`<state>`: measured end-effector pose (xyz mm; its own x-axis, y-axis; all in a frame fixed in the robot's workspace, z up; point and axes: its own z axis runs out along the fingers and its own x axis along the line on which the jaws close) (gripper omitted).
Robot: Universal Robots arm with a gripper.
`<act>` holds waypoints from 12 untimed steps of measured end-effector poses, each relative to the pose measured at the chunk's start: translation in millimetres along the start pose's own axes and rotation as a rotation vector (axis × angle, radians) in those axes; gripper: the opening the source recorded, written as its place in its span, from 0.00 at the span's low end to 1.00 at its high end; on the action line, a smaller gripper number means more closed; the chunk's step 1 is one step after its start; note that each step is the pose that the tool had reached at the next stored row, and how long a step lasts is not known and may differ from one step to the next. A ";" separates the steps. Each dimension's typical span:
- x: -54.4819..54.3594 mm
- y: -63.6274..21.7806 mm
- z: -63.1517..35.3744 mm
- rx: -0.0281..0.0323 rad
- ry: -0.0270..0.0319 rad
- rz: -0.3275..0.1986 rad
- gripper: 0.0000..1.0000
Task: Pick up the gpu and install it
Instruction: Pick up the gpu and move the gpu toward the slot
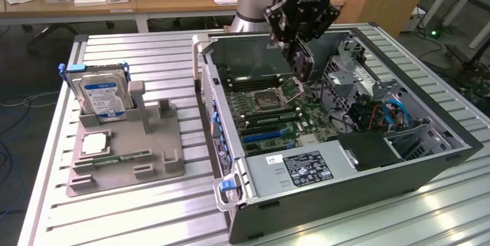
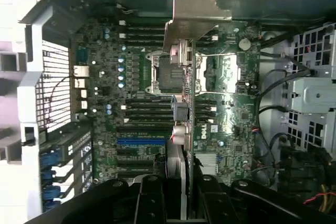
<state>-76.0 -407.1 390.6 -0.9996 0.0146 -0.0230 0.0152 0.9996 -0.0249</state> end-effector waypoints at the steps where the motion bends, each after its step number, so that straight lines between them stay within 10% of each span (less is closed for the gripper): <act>1: -3.8 0.1 0.1 -0.0001 0.0000 -0.001 0.27; 12: -36.4 0.5 1.8 -0.0006 -0.0003 -0.011 0.27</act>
<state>-39.6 -407.1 389.6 -0.9997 0.0039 -0.0230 0.0044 0.9997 -0.0245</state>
